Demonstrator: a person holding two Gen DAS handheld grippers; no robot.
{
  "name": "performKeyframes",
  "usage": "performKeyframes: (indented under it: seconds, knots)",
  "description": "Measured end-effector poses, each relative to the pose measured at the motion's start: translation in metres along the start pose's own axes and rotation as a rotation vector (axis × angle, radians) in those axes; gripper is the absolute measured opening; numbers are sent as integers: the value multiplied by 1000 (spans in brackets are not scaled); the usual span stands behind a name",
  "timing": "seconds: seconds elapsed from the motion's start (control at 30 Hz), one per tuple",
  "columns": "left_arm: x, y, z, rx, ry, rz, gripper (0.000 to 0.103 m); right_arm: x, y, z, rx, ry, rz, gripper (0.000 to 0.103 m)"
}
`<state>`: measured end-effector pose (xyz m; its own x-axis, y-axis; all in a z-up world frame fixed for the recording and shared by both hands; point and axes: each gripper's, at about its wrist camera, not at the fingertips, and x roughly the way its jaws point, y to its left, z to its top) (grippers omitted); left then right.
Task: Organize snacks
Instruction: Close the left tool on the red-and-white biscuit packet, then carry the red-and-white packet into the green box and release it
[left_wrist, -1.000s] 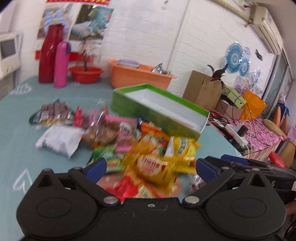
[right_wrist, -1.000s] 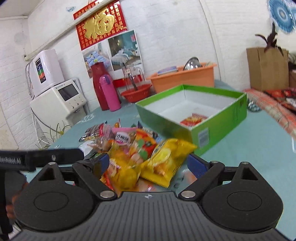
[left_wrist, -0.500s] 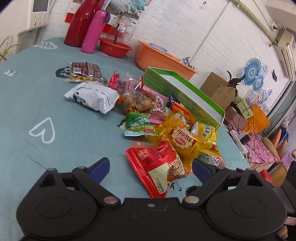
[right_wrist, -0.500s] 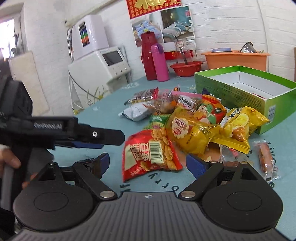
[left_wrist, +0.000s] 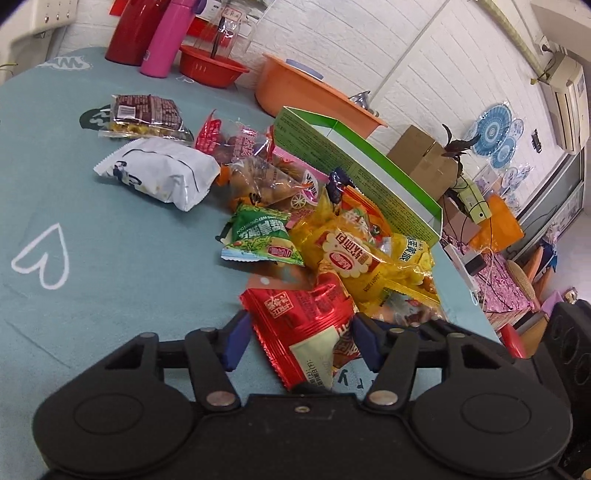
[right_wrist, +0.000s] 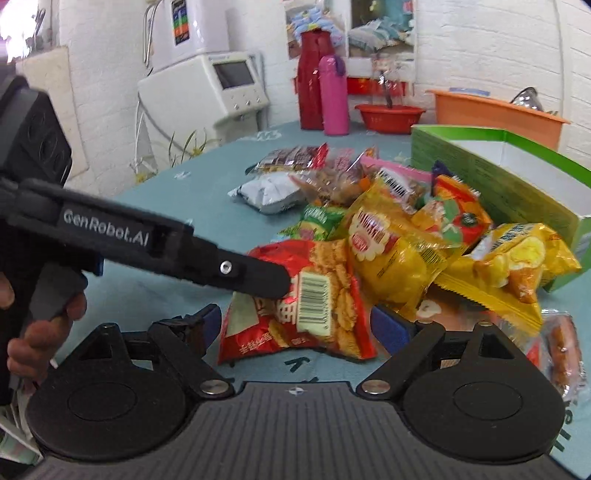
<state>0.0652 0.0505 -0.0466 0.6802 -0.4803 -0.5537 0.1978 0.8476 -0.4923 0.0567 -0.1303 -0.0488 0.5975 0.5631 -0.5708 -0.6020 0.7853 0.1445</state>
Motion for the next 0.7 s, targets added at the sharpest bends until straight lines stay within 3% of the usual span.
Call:
performKeyframes:
  seconds: [0.27, 0.37, 0.5, 0.6, 0.7]
  knots:
    - [-2, 2, 1, 2, 18, -15, 71, 4, -7, 3, 42, -7, 56, 103]
    - [-1, 4, 0, -9, 27, -24, 74, 6, -5, 6, -22, 28, 78, 103]
    - [-1, 3, 0, -11, 22, -20, 73, 5, -2, 4, -34, 17, 62, 103]
    - [0, 1, 1, -30, 23, -48, 67, 2, -2, 3, -31, 2, 30, 103]
    - [-8, -14, 4, 9, -10, -44, 64, -5, -1, 5, -22, -18, -8, 103]
